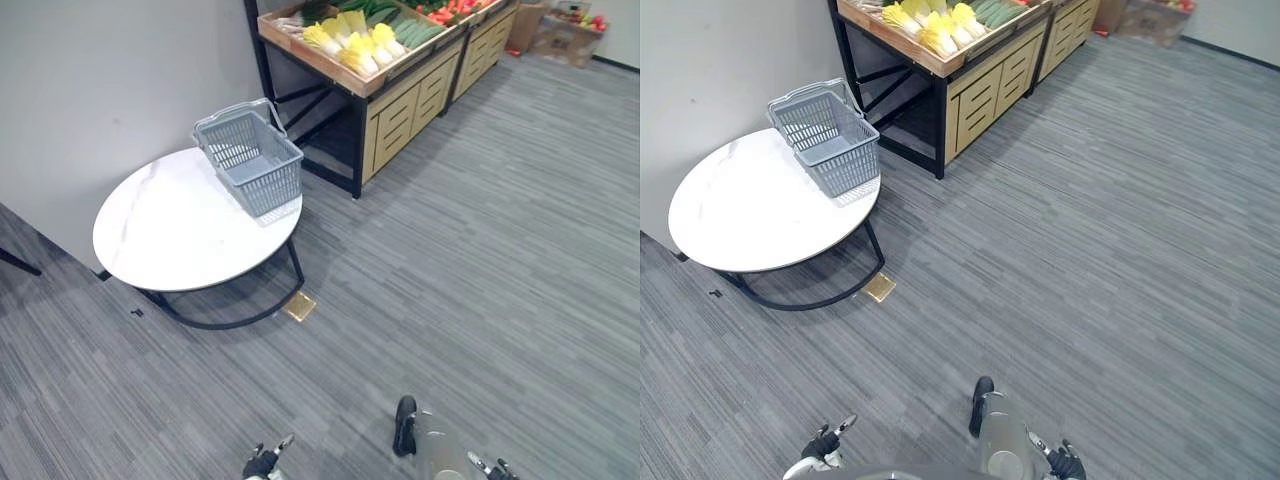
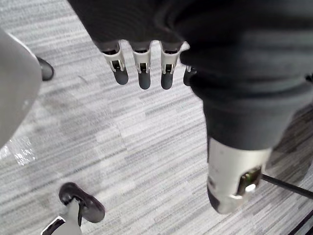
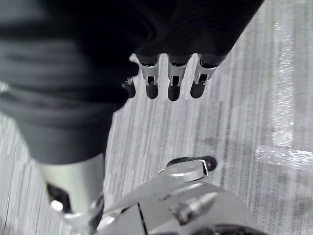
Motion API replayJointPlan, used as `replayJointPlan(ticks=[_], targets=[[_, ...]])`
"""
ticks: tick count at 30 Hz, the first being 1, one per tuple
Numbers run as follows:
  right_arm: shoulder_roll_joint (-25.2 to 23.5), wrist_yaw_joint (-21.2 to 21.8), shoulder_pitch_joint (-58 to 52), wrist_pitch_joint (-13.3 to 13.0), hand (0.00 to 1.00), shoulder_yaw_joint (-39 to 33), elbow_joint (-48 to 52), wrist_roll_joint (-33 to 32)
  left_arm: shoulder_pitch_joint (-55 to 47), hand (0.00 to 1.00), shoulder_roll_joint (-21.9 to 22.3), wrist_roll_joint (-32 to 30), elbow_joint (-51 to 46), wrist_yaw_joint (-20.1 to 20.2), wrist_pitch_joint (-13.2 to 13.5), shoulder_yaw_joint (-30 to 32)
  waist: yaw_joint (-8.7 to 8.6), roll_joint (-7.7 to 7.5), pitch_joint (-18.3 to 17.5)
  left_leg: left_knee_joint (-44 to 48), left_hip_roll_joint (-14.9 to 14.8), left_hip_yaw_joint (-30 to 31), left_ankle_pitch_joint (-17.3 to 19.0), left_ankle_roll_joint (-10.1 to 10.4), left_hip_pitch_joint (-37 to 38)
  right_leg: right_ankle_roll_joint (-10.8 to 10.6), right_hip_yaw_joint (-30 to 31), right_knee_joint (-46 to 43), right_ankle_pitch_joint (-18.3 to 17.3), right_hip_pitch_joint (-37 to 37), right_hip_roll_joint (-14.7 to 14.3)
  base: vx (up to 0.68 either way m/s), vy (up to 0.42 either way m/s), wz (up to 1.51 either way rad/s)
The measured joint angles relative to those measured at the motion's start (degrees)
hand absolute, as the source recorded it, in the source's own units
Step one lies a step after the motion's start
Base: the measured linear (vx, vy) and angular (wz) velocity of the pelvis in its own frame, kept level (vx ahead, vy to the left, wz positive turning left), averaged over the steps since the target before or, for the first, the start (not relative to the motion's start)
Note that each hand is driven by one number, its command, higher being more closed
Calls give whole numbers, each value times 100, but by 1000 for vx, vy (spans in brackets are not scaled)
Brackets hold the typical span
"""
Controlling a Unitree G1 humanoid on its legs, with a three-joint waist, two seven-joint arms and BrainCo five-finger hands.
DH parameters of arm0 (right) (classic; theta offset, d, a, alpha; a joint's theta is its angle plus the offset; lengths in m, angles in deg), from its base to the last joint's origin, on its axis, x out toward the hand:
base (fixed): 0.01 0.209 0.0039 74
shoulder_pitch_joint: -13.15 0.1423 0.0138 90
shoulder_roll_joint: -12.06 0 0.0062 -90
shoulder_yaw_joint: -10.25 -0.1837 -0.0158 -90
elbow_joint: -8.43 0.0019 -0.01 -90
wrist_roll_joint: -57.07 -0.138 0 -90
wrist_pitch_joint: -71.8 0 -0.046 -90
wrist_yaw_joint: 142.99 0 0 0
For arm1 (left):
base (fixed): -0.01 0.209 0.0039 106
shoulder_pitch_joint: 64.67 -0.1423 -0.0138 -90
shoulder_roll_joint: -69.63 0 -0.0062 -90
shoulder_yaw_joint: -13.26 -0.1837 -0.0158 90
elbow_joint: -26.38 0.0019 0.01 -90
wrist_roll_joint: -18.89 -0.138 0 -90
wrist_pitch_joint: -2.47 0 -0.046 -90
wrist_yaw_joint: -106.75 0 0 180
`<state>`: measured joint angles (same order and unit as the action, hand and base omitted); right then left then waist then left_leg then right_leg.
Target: Pick vegetable in the basket
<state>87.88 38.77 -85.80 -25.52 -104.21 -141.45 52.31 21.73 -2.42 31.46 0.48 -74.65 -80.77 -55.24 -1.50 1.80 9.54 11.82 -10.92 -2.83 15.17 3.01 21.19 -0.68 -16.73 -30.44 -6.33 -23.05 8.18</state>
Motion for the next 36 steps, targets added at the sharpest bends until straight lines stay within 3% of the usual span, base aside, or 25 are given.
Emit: replayJointPlan(ticks=[2, 3, 4, 5, 6, 8, 10, 12, 13, 14, 15, 17, 20, 21, 23, 24, 25, 26, 27, 28, 29, 30, 31, 33, 36], targets=[[78, 7, 27, 37, 0, 0, -1, 42, -36, 0, 23, -1, -27, 7, -2, 110, 6, 128, -67, 1097, -215, 310, -573, 132, -390, 91, -192, -25, -346, 356, -166, 664, -352, 15], [105, 5, 37, 73, 0, 10, -2, 51, -12, 0, 23, -16, -42, 14, -24, 105, -26, 184, -90, 2155, -268, 594, -1260, 391, -926, 106, -321, 197, -469, 676, -244, 599, -240, 35], [144, -3, 47, 88, 0, 25, -19, 138, 1, 0, 22, -14, -124, 14, -32, 99, 5, 186, -62, 3393, -276, 771, -1608, 808, -1563, 110, -410, 500, -515, 1064, -311, 574, -199, 37], [161, -6, 60, 93, 0, 33, -45, 177, -1, 0, 9, -9, -143, 15, -33, 95, 15, 180, -38, 3954, -292, 742, -1598, 817, -1867, 110, -453, 675, -515, 1292, -338, 612, -158, 33], [171, -24, 131, 104, 0, 39, -131, 208, -19, 0, -43, 26, -143, 7, -43, 97, 38, 117, 28, 4778, -408, 345, -1443, 687, -2320, 100, -492, 1040, -508, 1838, -377, 480, -105, 31], [186, -69, 162, 105, 0, 192, -177, 215, -64, 0, -103, 87, -218, -14, -55, 118, 105, 44, 60, 5244, -483, -203, -998, 424, -2834, 52, -531, 1544, -480, 2547, -363, 414, -68, 25], [224, -114, 243, 91, 0, 279, -184, 199, -67, 0, -99, 148, -335, -40, -12, 62, 208, 42, 58, 4979, -467, -585, -569, 279, -3445, -104, -571, 2050, -466, 3054, -352, 371, 13, 9], [168, -135, 379, 87, 0, 287, -174, -14, -39, 0, -81, 310, -399, -79, 78, 56, 298, 38, 59, 3817, -380, -983, -293, 103, -3940, -292, -681, 2390, -424, 3408, -266, 319, 125, 3], [123, -141, 389, 83, 0, 296, -174, -97, -38, 0, -73, 377, -423, -109, 106, 16, 346, 21, 50, 2920, -236, -1089, -357, 31, -3980, -416, -724, 2483, -452, 3561, -196, 479, 250, 5], [78, -148, 382, 67, 0, 397, -115, -214, -111, 0, 25, 539, -440, -196, 190, 24, 349, 66, 37, 1240, -41, -1138, -847, -168, -3871, -639, -788, 2562, -580, 3777, -149, 396, 217, 7], [71, -160, 391, 59, 0, 444, -103, -207, -138, 0, 51, 633, -453, -228, 216, 67, 360, 85, 35, 915, 11, -1123, -1346, -325, -3869, -705, -781, 2551, -659, 3852, -142, 538, 265, 19], [-140, -174, 388, 54, 0, 872, -94, -186, -189, 0, -74, 715, -530, -261, 223, 178, 396, -329, -173, 732, 472, -1283, -1238, -465, -3815, -484, -477, 2589, -604, 3882, 176, 465, 202, 31], [-230, -149, 466, 56, 0, 887, -170, -146, -166, 0, -89, 727, -529, -236, 196, 365, 574, -413, -197, 1011, 541, -1512, -999, -541, -3883, -453, -193, 2651, -124, 3944, 280, 410, 210, 23], [-242, -136, 458, 81, 0, 738, -205, -121, -172, 0, -129, 694, -450, -227, 180, 363, 562, -419, -208, 975, 568, -1795, -935, -641, -3694, -563, -1, 2462, 133, 4010, 342, 377, 238, 37], [-244, -134, 447, 78, 0, 498, -364, -11, -255, 0, -251, 627, -209, -222, 139, 335, 553, -462, -384, 536, 782, -1791, -814, -777, -3279, -552, 360, 1535, 356, 3674, 497, 365, 219, 35], [-222, -139, 444, 82, 0, 413, -474, 47, -301, 0, -371, 561, -65, -224, 90, 253, 517, -500, -437, 250, 924, -1680, -753, -744, -2995, -586, 523, 458, 636, 3288, 654, 336, 169, 38], [-206, -143, 437, 84, 0, 296, -523, 71, -396, 0, -513, 404, 31, -219, 8, 40, 488, -545, -450, -5, 1024, -1661, -693, -728, -2622, -602, 710, -618, 1275, 2862, 812, 334, 153, 34], [-195, -146, 439, 85, 0, 264, -533, 131, -456, 0, -575, 371, 63, -216, -7, -66, 477, -524, -425, -88, 1076, -1601, -648, -732, -2449, -663, 805, -1217, 1362, 2635, 863, 330, 133, 31], [-161, -137, 440, 77, 0, 246, -526, 170, -523, 0, -689, 267, 115, -214, -60, -216, 426, -582, -422, -234, 1182, -1457, -593, -719, -2105, -613, 796, -2304, 1280, 2218, 939, 349, 105, 49], [-104, -139, 437, 75, 0, 246, -519, 225, -581, 0, -770, 241, 171, -206, -77, -382, 340, -609, -396, -391, 1265, -1279, -567, -695, -1763, -622, 716, -2972, 916, 1929, 925, 349, 96, 64], [-70, -139, 429, 72, 0, 245, -519, 270, -571, 0, -802, 235, 193, -201, -78, -480, 320, -612, -393, -447, 1299, -1181, -553, -677, -1643, -628, 625, -3132, 665, 1803, 907, 399, 68, 82], [-10, -144, 414, 85, 0, 243, -532, 315, -554, 0, -844, 207, 195, -175, -82, -603, 306, -614, -389, -588, 1354, -1032, -538, -654, -1366, -570, 389, -3140, 169, 1588, 901, 389, 17, 91], [15, -144, 346, 84, 0, 235, -537, 385, -530, 0, -841, 193, 194, -163, -82, -608, 299, -608, -387, -687, 1387, -838, -535, -652, -1170, -537, 133, -2750, -215, 1434, 897, 378, -13, 95], [23, -145, 290, 87, 0, 223, -591, 397, -502, 0, -824, 193, 183, -160, -80, -587, 273, -599, -365, -750, 1371, -511, -526, -640, -982, -452, -75, -1799, -500, 1268, 825, 326, -101, 101], [62, -142, 282, 87, 0, 192, -621, 420, -477, 0, -710, 191, 165, -150, -68, -415, 217, -470, -286, -753, 1044, 66, -373, -414, -878, -480, 480, 369, -421, 1218, 337, 307, -197, 92]])
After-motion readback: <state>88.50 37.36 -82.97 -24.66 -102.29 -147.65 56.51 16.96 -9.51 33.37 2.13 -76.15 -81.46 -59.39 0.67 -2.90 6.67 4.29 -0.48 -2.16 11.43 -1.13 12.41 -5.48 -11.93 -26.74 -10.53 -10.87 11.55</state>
